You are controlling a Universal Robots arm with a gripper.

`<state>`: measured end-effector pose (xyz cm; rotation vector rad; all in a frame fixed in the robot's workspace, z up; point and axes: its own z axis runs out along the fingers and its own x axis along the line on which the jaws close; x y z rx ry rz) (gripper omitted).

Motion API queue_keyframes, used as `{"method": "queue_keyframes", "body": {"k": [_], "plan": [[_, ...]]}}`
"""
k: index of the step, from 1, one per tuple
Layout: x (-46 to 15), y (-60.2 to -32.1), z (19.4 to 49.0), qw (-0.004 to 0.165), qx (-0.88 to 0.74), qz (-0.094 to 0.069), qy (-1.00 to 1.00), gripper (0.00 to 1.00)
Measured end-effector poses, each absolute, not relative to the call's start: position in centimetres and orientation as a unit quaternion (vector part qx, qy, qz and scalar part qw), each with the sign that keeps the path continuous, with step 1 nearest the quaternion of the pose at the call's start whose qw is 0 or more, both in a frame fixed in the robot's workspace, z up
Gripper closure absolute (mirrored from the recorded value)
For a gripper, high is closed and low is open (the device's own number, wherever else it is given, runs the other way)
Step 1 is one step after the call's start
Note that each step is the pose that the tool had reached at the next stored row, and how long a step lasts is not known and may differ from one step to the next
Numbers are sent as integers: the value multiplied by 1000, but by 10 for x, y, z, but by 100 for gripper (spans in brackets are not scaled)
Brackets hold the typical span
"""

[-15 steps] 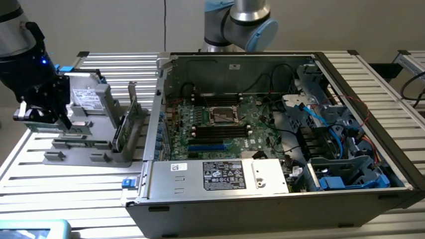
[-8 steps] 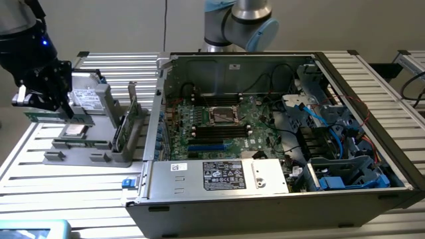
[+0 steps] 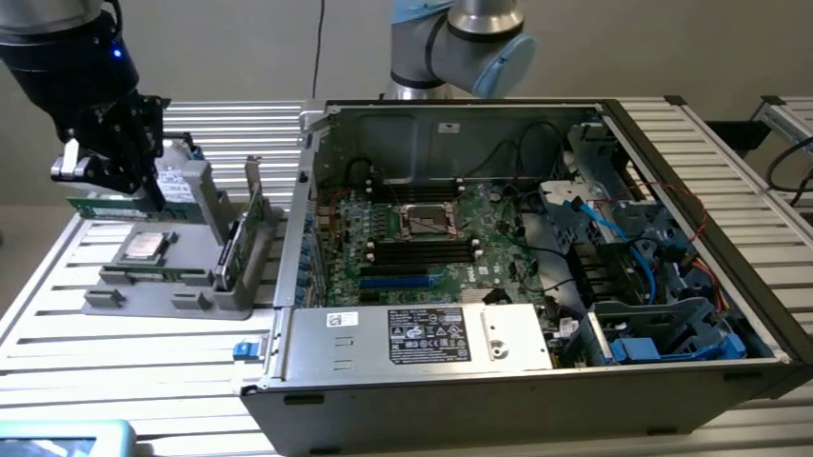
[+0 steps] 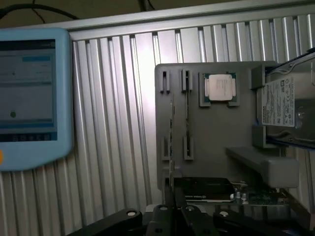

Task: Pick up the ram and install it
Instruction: 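Pick up the ram and move it above insertion slot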

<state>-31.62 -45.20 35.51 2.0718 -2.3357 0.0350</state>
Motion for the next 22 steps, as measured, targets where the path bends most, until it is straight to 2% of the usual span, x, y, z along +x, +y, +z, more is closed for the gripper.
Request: {"method": "queue_keyframes", "body": {"k": [15,22], "plan": [[-255,-455,398,9,664,11,-748,88],[-223,-457,403,9,664,11,-748,88]]}}
